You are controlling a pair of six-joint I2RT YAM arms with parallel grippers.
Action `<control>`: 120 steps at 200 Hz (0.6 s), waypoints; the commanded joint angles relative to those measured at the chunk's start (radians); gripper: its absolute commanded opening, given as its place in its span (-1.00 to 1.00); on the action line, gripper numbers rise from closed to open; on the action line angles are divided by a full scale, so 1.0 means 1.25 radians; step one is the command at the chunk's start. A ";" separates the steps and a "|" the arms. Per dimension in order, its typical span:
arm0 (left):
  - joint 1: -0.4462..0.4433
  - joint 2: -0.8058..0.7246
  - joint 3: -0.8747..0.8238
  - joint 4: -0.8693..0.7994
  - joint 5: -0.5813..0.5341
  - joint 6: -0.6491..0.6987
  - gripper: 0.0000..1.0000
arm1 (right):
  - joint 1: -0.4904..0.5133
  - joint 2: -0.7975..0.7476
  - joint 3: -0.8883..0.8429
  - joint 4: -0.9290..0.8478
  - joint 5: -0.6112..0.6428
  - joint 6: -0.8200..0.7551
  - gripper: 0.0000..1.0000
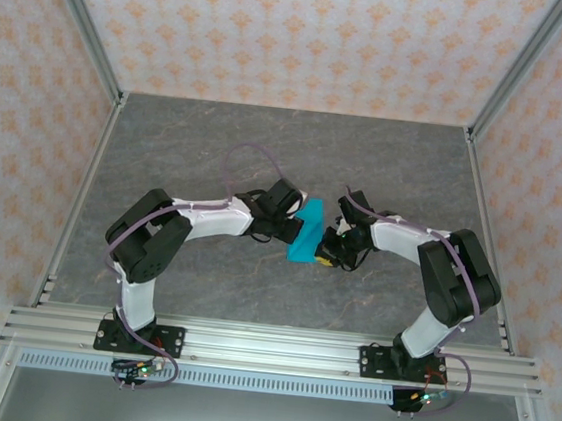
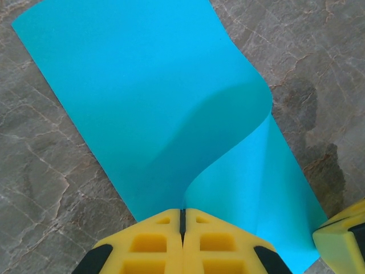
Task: Fold a paper plane with a square sheet of paper (fold left side to right side)
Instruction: Fold the triangle a second time at the center of the table.
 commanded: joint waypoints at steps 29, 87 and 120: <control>0.009 0.019 0.020 -0.017 -0.029 0.020 -1.00 | 0.009 0.024 0.003 -0.041 0.045 -0.015 -0.76; 0.009 0.024 0.020 -0.017 -0.043 0.022 -1.00 | 0.009 0.027 0.005 -0.045 0.045 -0.019 -0.75; 0.009 0.024 0.023 -0.019 -0.048 0.026 -1.00 | 0.010 0.027 0.006 -0.047 0.046 -0.019 -0.75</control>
